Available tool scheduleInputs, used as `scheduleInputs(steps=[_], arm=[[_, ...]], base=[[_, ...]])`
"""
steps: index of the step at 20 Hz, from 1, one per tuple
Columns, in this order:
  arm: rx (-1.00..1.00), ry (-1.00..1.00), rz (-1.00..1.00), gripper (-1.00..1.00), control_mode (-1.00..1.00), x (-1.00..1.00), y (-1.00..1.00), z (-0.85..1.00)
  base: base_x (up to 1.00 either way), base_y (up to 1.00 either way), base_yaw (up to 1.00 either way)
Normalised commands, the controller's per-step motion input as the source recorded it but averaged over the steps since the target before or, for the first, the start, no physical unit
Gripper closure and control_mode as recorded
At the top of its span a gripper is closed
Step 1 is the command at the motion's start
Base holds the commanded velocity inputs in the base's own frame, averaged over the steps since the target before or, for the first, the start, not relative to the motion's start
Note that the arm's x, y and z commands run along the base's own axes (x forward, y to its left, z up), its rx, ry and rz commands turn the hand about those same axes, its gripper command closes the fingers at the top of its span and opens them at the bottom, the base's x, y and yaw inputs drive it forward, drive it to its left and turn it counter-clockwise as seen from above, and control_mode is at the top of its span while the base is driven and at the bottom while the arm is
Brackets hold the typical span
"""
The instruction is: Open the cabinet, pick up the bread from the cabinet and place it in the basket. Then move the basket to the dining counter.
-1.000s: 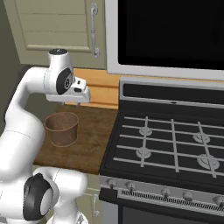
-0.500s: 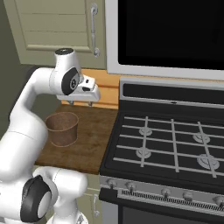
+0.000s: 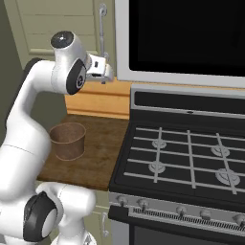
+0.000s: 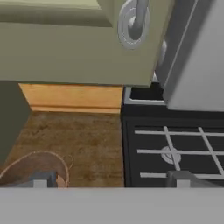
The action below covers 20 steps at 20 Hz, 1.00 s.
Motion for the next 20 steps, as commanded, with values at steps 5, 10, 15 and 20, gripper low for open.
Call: scheduleInputs(steps=[5,10,15,20], arm=[[0.01,-0.41,-0.01,-1.0,-1.0,0.34,-0.1,1.0],[0.03,-0.28,-0.03,-1.0,-1.0,0.15,-0.05,1.0],[0.09,-0.17,-0.08,-1.0,-1.0,0.0,0.0,0.98],[0.16,0.02,-0.05,-1.0,-1.0,0.18,-0.04,0.41]], base=[[0.0,0.0,0.0],[0.0,0.0,0.0],[0.0,0.0,0.0],[0.0,0.0,0.0]])
